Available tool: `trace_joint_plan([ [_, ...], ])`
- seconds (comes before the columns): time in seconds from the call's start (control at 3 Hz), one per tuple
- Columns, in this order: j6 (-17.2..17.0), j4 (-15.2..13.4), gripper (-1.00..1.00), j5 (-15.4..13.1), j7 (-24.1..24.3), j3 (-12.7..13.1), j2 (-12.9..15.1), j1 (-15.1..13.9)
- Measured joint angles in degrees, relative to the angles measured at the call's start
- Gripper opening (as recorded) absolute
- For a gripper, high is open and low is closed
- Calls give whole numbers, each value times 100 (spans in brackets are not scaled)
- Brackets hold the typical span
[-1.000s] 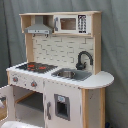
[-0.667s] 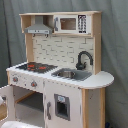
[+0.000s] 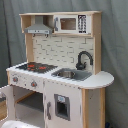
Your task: Play with the kitchen
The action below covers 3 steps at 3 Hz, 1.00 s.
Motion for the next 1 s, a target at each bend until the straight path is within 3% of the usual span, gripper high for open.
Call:
trace_joint_plan([
  [1.0, -14, 809, 100, -1239, 360, 803, -65, -692],
])
